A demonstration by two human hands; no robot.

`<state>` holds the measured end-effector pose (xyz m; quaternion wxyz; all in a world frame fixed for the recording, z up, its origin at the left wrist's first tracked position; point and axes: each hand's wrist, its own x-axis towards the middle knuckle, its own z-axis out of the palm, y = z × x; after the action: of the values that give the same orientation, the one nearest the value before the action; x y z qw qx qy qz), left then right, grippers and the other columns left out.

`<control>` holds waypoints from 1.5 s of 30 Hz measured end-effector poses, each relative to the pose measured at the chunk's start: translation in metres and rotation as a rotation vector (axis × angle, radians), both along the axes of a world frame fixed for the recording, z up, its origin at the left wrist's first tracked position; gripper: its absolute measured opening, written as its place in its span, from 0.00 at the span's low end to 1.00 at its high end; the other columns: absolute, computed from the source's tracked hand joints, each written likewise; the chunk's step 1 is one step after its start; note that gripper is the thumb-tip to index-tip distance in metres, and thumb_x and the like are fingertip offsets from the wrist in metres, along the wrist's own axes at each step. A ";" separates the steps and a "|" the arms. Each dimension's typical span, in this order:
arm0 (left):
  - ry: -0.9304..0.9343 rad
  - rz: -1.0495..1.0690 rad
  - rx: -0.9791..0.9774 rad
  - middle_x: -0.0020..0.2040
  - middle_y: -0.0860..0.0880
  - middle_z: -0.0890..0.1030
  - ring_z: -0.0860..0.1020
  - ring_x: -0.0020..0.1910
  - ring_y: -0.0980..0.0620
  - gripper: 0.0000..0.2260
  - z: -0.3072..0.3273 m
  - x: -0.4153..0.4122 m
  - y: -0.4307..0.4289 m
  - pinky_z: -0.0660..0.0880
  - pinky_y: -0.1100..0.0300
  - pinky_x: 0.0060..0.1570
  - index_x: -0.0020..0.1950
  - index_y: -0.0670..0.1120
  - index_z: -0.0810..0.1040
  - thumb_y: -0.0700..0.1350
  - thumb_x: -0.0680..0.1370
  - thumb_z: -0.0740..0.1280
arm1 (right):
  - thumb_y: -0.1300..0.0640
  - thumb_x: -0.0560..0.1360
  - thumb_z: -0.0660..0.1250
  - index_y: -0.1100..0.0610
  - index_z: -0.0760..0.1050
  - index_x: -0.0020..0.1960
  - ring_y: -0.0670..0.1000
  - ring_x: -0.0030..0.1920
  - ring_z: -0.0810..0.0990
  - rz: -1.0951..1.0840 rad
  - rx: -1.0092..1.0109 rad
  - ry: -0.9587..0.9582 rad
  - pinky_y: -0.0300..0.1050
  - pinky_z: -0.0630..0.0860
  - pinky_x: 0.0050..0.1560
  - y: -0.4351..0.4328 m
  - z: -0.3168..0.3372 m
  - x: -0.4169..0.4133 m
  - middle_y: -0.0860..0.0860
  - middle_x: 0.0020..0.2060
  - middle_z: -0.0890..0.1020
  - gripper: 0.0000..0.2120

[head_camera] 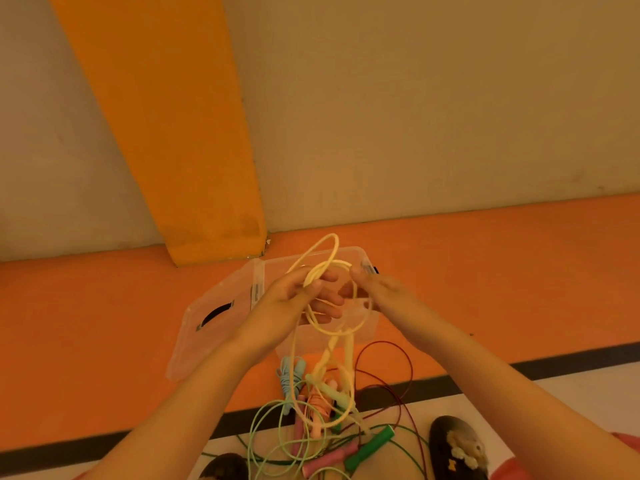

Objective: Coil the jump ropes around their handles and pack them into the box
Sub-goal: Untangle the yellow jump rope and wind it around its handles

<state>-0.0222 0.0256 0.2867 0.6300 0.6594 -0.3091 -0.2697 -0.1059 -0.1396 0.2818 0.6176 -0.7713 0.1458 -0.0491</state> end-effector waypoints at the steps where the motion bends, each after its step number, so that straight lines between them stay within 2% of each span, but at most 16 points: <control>1: -0.009 -0.005 -0.003 0.44 0.43 0.84 0.83 0.42 0.46 0.10 0.001 -0.001 -0.001 0.79 0.52 0.48 0.58 0.43 0.76 0.42 0.82 0.58 | 0.38 0.72 0.62 0.51 0.81 0.42 0.47 0.47 0.79 0.020 0.004 -0.060 0.45 0.74 0.54 0.004 0.006 -0.001 0.46 0.41 0.82 0.18; 4: -0.027 -0.019 -0.003 0.40 0.43 0.83 0.82 0.37 0.48 0.08 0.002 -0.003 -0.004 0.80 0.58 0.42 0.58 0.39 0.73 0.39 0.82 0.58 | 0.54 0.77 0.65 0.61 0.77 0.43 0.46 0.32 0.75 0.020 0.018 -0.179 0.39 0.74 0.37 0.009 0.011 0.001 0.49 0.30 0.76 0.10; 7: -0.101 -0.022 0.044 0.35 0.43 0.80 0.78 0.29 0.50 0.04 0.000 -0.006 -0.006 0.75 0.62 0.32 0.55 0.39 0.68 0.38 0.81 0.59 | 0.55 0.80 0.62 0.61 0.73 0.44 0.49 0.23 0.67 0.000 0.079 -0.177 0.41 0.66 0.25 0.009 0.015 0.001 0.50 0.27 0.69 0.10; 10: -0.166 0.040 0.010 0.35 0.46 0.79 0.78 0.30 0.51 0.02 -0.003 -0.004 -0.006 0.74 0.62 0.32 0.52 0.40 0.71 0.37 0.80 0.61 | 0.56 0.81 0.59 0.60 0.74 0.43 0.49 0.21 0.65 0.009 0.044 -0.163 0.40 0.61 0.24 0.005 0.015 0.002 0.50 0.26 0.66 0.12; 14: -0.300 0.122 0.013 0.40 0.51 0.83 0.81 0.40 0.53 0.06 -0.004 0.004 -0.005 0.77 0.62 0.42 0.49 0.46 0.80 0.38 0.79 0.64 | 0.58 0.81 0.59 0.62 0.75 0.43 0.48 0.27 0.74 -0.058 0.050 -0.194 0.41 0.74 0.28 0.006 0.018 0.001 0.50 0.27 0.71 0.12; 17: -0.309 0.144 0.032 0.41 0.51 0.84 0.81 0.40 0.53 0.10 -0.005 0.002 -0.005 0.78 0.59 0.43 0.46 0.47 0.81 0.40 0.81 0.60 | 0.59 0.81 0.59 0.63 0.75 0.43 0.49 0.29 0.79 -0.128 0.096 -0.192 0.41 0.80 0.33 0.006 0.021 -0.002 0.53 0.30 0.76 0.12; 20: -0.193 0.238 -0.041 0.41 0.51 0.84 0.83 0.41 0.52 0.12 -0.002 0.001 -0.004 0.80 0.61 0.44 0.48 0.45 0.80 0.42 0.83 0.57 | 0.59 0.82 0.57 0.63 0.73 0.43 0.51 0.28 0.81 -0.237 0.237 -0.190 0.42 0.79 0.31 0.002 0.026 -0.003 0.57 0.31 0.77 0.12; 23: 0.096 0.322 -0.200 0.44 0.48 0.85 0.84 0.46 0.51 0.12 0.006 0.006 -0.003 0.80 0.60 0.46 0.51 0.43 0.79 0.45 0.82 0.57 | 0.57 0.83 0.53 0.60 0.68 0.40 0.53 0.28 0.82 -0.333 0.474 -0.201 0.40 0.77 0.26 -0.005 0.033 -0.004 0.55 0.27 0.78 0.14; 25: 0.197 0.353 -0.221 0.41 0.49 0.85 0.83 0.40 0.52 0.11 0.010 0.007 -0.003 0.79 0.61 0.37 0.50 0.42 0.78 0.45 0.82 0.58 | 0.55 0.84 0.52 0.60 0.67 0.40 0.55 0.29 0.83 -0.373 0.583 -0.203 0.38 0.73 0.23 -0.010 0.039 -0.005 0.53 0.26 0.78 0.16; 27: 0.197 0.345 -0.187 0.35 0.48 0.79 0.74 0.27 0.55 0.09 0.011 0.007 -0.003 0.69 0.64 0.25 0.46 0.43 0.77 0.44 0.82 0.60 | 0.55 0.84 0.51 0.59 0.66 0.39 0.53 0.29 0.82 -0.415 0.609 -0.202 0.38 0.71 0.22 -0.013 0.043 -0.005 0.53 0.28 0.77 0.17; 30: 0.179 0.283 -0.157 0.30 0.49 0.68 0.60 0.21 0.57 0.06 0.009 0.010 -0.001 0.57 0.65 0.23 0.43 0.44 0.75 0.41 0.80 0.63 | 0.53 0.83 0.51 0.57 0.67 0.37 0.50 0.31 0.80 -0.465 0.523 -0.223 0.38 0.71 0.24 -0.021 0.050 -0.006 0.52 0.29 0.77 0.18; 34: 0.316 0.269 -0.169 0.35 0.48 0.78 0.75 0.29 0.53 0.04 0.015 0.013 0.002 0.74 0.60 0.32 0.45 0.43 0.78 0.39 0.78 0.64 | 0.54 0.83 0.52 0.56 0.67 0.40 0.52 0.31 0.80 -0.355 0.439 -0.303 0.39 0.68 0.23 -0.026 0.061 -0.006 0.52 0.28 0.78 0.15; 36: 0.232 0.282 0.063 0.46 0.45 0.83 0.81 0.45 0.49 0.06 0.008 0.015 0.007 0.77 0.54 0.50 0.50 0.44 0.80 0.45 0.78 0.66 | 0.54 0.83 0.52 0.57 0.68 0.42 0.52 0.30 0.79 -0.269 0.372 -0.344 0.40 0.67 0.24 -0.023 0.066 -0.005 0.54 0.29 0.78 0.14; 39: 0.117 0.355 0.368 0.61 0.46 0.78 0.76 0.59 0.48 0.21 -0.004 0.010 0.008 0.72 0.53 0.60 0.64 0.44 0.74 0.53 0.75 0.69 | 0.55 0.83 0.51 0.57 0.68 0.42 0.51 0.26 0.72 -0.196 0.304 -0.391 0.39 0.65 0.24 -0.015 0.068 0.000 0.54 0.27 0.77 0.14; 42: -0.199 0.411 0.293 0.68 0.54 0.68 0.69 0.67 0.55 0.32 -0.001 -0.003 -0.001 0.68 0.56 0.64 0.72 0.49 0.62 0.53 0.73 0.72 | 0.55 0.83 0.51 0.57 0.69 0.42 0.52 0.25 0.69 -0.184 0.278 -0.396 0.39 0.63 0.23 -0.008 0.067 0.007 0.54 0.27 0.76 0.14; 45: -0.444 0.289 0.152 0.62 0.63 0.72 0.69 0.60 0.68 0.24 0.008 -0.019 -0.012 0.67 0.68 0.59 0.64 0.56 0.71 0.57 0.70 0.71 | 0.55 0.83 0.51 0.59 0.68 0.44 0.52 0.27 0.74 -0.156 0.257 -0.379 0.40 0.64 0.25 0.000 0.065 0.012 0.55 0.29 0.75 0.14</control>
<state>-0.0415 0.0132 0.2952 0.5275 0.7849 -0.3215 -0.0484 -0.0942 -0.1399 0.3471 0.7214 -0.6498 0.0913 -0.2215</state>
